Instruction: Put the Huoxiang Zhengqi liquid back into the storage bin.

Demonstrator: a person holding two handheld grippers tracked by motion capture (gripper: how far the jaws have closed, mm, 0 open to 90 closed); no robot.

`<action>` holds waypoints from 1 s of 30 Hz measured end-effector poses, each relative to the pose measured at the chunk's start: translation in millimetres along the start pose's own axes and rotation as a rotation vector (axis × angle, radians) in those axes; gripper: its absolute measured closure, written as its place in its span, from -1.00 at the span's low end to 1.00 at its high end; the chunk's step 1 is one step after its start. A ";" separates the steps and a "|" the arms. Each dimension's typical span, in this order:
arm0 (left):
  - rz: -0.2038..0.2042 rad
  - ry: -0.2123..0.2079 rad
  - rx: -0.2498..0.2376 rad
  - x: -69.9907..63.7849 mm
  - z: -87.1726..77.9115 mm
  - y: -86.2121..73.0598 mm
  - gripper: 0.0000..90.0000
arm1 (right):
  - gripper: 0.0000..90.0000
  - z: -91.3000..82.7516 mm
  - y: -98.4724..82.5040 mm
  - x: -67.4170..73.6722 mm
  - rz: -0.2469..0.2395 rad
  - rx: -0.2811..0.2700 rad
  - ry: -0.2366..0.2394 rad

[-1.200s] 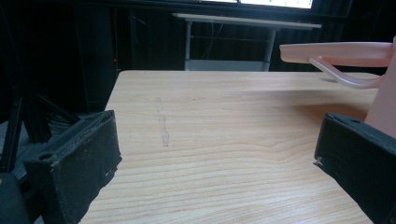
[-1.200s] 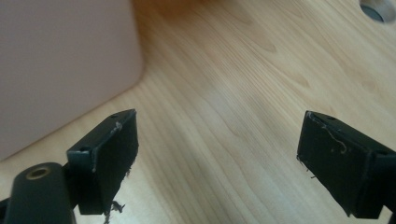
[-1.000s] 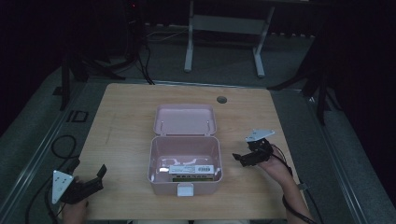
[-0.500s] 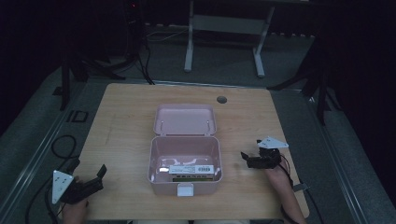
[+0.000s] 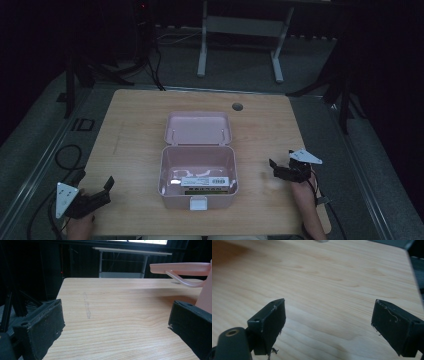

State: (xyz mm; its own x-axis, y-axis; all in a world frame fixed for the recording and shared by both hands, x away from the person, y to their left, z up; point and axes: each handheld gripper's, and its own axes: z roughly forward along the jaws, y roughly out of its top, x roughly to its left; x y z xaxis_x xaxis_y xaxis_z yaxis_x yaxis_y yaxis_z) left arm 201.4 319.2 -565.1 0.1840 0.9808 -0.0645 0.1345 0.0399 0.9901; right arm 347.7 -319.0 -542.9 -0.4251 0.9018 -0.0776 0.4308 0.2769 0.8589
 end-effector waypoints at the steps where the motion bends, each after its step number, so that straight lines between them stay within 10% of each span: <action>1: 0.000 0.000 0.000 0.0 0.0 0.0 -0.99 | -0.74 -0.8 -1.1 -2.0 0.018 -0.004 -0.007; 19: 0.001 0.000 0.001 -0.1 0.1 0.1 -0.99 | -0.74 -16.5 -19.7 -34.6 0.254 -0.086 -0.010; 30: -0.005 0.002 0.002 0.4 0.0 0.1 -0.99 | -0.74 -20.4 -20.3 -39.1 0.279 -0.088 -0.020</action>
State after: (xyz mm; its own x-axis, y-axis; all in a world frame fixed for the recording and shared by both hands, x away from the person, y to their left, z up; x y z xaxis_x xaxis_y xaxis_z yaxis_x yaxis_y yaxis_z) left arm 201.4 319.6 -565.1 0.1812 0.9810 -0.0694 0.1373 0.0447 0.9895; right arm 339.3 -366.6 -547.0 -0.2834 0.9458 0.1583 0.4577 -0.0116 0.8890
